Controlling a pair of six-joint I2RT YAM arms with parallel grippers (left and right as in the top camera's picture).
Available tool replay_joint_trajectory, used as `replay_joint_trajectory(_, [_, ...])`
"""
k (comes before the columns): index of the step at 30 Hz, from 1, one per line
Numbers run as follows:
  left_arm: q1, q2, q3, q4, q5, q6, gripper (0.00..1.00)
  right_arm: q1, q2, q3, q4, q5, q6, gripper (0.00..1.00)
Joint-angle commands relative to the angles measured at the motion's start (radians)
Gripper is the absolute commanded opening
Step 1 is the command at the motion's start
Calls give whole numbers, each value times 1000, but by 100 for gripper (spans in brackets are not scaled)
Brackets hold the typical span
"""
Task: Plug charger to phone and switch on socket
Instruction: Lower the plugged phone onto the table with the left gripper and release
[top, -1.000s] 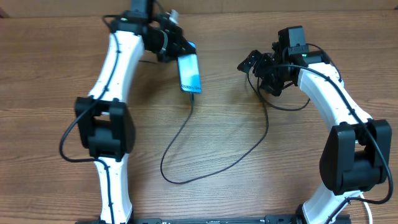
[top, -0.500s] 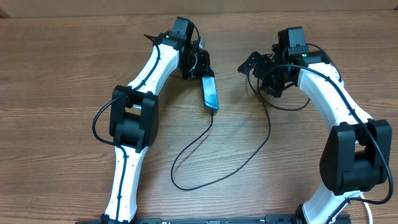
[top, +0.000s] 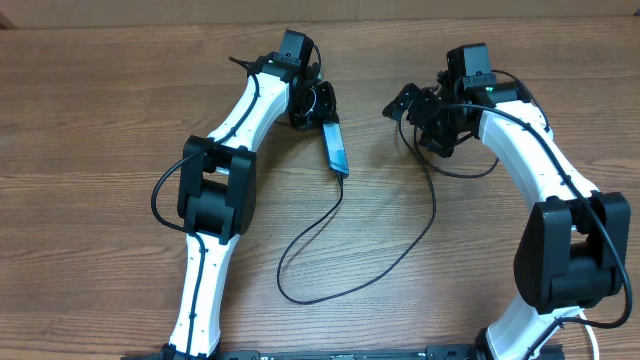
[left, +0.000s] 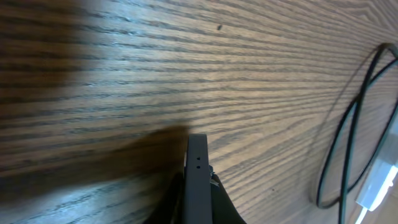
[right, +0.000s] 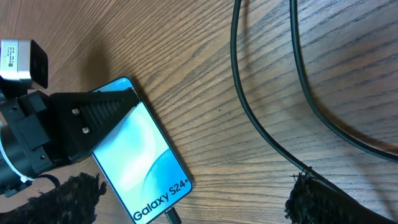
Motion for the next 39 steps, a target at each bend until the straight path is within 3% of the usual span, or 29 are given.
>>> replay_joint_trajectory(1, [-16,5,-3,-1,-21,-17,4,-2,-27,3,6,14,-8,100])
replay_joint_trajectory(3, [-20,5,-3,-4,-22,-17,4,-2,-27,3,6,14,-8,100])
replay_joint_trajectory(6, [-27,5,-3,-13,-55,-17,30,-2,-27,3,6,14,-8,100])
replay_joint_trajectory(8, [-29,5,-3,-17,-53,-17,36,-2,-27,3,5,13,-8,100])
replay_joint_trajectory(28, [-31,5,-3,-23,-52,-17,36,-2,-27,3,5,14,-8,100])
replay_joint_trajectory(30, [-31,5,-3,-23,-52,-16,41,-2,-27,3,5,13,-8,100])
replay_joint_trajectory(33, [-31,5,-3,-22,-53,-4,63,-2,-27,3,5,13,-8,100])
replay_joint_trajectory(39, [-31,5,-3,-23,-58,18,77,-2,-27,3,4,13,-8,100])
